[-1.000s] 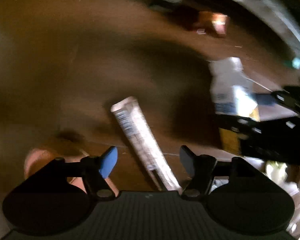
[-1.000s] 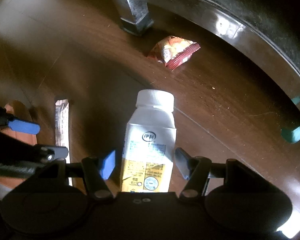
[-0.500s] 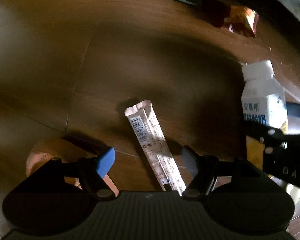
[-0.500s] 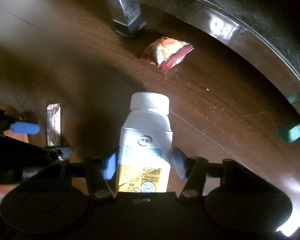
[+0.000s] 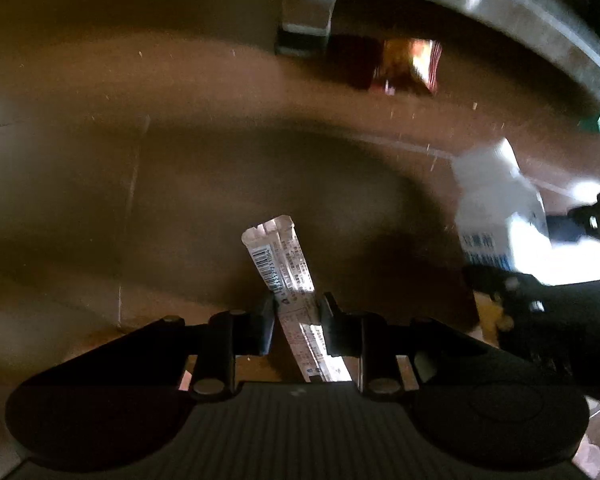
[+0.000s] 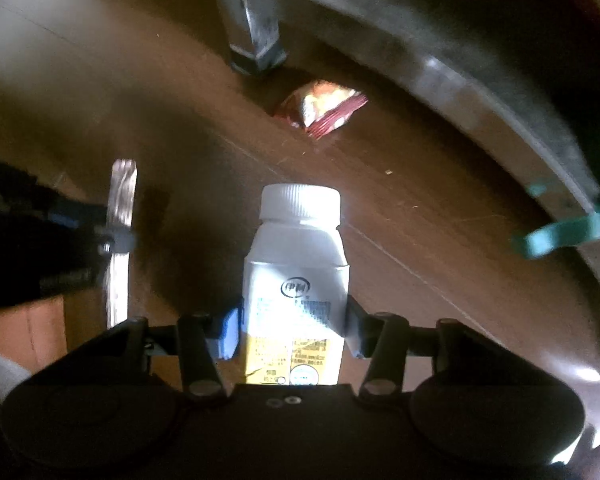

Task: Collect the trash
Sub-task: 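Grasp the white milk bottle with the right tool while the left tool grasps a white stick packet, then carry the milk bottle and stick packet up over the teal bin with both tools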

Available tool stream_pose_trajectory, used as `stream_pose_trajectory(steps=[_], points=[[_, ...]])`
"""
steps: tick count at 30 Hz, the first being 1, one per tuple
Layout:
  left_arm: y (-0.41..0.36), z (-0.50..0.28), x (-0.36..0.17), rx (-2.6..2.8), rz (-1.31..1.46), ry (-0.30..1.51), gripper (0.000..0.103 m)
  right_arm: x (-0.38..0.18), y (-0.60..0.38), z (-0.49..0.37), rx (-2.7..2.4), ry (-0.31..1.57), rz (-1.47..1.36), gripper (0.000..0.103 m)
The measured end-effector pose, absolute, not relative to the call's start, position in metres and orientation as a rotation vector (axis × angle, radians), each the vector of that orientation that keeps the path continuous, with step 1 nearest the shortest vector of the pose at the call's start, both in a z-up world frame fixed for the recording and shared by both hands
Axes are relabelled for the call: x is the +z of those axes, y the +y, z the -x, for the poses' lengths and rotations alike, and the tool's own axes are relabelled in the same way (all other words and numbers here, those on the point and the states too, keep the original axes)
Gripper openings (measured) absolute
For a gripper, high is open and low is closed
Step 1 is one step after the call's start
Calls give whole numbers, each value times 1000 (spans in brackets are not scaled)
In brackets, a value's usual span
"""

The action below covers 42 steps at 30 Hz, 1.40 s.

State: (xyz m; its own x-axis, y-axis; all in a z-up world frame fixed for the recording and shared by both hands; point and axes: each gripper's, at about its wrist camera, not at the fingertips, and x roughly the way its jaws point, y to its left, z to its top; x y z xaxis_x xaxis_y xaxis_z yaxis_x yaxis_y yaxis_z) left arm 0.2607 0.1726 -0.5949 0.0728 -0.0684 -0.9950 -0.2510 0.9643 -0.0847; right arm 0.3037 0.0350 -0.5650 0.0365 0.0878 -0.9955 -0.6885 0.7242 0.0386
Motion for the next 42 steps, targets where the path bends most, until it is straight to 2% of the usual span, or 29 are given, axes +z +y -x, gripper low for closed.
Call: stream_pose_trajectory(steps=[6, 18, 26, 33, 42], points=[[180, -258, -548, 83, 231, 1363, 22, -504, 17, -294, 634, 1328, 561, 49], [201, -263, -404, -15, 189, 1049, 20, -337, -19, -282, 528, 1128, 524, 49], [202, -250, -271, -13, 84, 803, 20, -191, -38, -277, 476, 924, 418, 49], [197, -246, -151, -51, 68, 670, 20, -68, -49, -283, 461, 692, 309, 49], [162, -244, -9, -68, -10, 543, 20, 47, -63, -298, 458, 429, 236, 49]])
